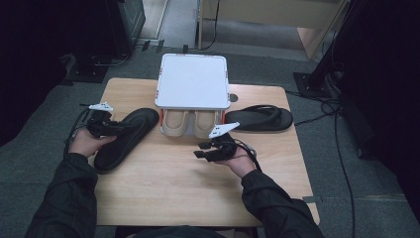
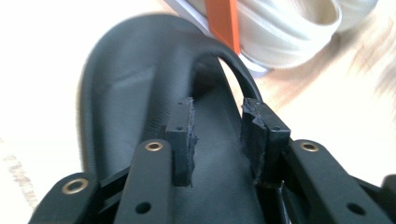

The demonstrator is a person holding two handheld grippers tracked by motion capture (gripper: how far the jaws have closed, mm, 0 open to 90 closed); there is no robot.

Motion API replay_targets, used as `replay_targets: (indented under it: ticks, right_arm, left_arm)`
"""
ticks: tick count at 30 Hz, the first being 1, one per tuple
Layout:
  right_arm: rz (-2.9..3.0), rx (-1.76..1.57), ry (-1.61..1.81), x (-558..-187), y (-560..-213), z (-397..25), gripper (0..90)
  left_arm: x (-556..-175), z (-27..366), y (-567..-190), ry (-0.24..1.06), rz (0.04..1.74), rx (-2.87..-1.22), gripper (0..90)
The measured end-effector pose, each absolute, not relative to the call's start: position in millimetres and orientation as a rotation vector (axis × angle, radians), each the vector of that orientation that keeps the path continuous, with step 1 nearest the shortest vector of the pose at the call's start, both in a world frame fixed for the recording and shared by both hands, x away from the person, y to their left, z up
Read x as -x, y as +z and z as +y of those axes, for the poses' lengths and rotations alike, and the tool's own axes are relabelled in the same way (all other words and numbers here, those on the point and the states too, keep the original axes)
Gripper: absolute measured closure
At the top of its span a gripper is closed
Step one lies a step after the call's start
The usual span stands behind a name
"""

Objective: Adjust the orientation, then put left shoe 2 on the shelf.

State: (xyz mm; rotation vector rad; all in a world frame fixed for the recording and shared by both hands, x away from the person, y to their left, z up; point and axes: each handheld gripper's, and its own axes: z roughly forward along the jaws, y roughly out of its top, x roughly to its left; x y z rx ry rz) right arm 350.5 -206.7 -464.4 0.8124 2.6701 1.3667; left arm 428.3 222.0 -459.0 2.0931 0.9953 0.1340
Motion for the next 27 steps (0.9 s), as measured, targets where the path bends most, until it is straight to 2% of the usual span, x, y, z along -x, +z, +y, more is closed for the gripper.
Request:
replay_targets:
  ticks: [3, 4, 8, 16, 22, 27]
  right_arm:
    - [2.670, -0.814, 1.367, -350.5, -464.6, -206.8, 58.4]
    - [2.671, -0.814, 1.366, -350.2, -464.7, -206.7, 58.5]
    - [2.671, -0.819, 1.362, -350.0, -464.7, -207.3, 58.4]
    - [2.667, -0.825, 1.367, -349.4, -465.0, -207.7, 58.3]
    - [2.669, -0.827, 1.360, -348.2, -465.0, -209.3, 58.2]
    - [2.666, -0.829, 1.359, -348.4, -465.3, -209.8, 58.3]
  left_arm:
    - [-428.3, 229.9, -458.3, 0.167, 1.024, -2.081, 59.3]
    - [-429.3, 235.1, -460.1, 0.193, 1.051, -2.086, 54.3]
    - [-432.4, 243.7, -467.2, 0.193, 1.092, -2.086, 50.1]
    - [-438.4, 244.3, -483.0, 0.113, 1.098, -2.076, 51.0]
    - [-443.0, 233.2, -486.8, 0.110, 1.086, -2.113, 52.8]
    - [-445.6, 230.4, -487.8, 0.112, 1.082, -2.117, 60.8]
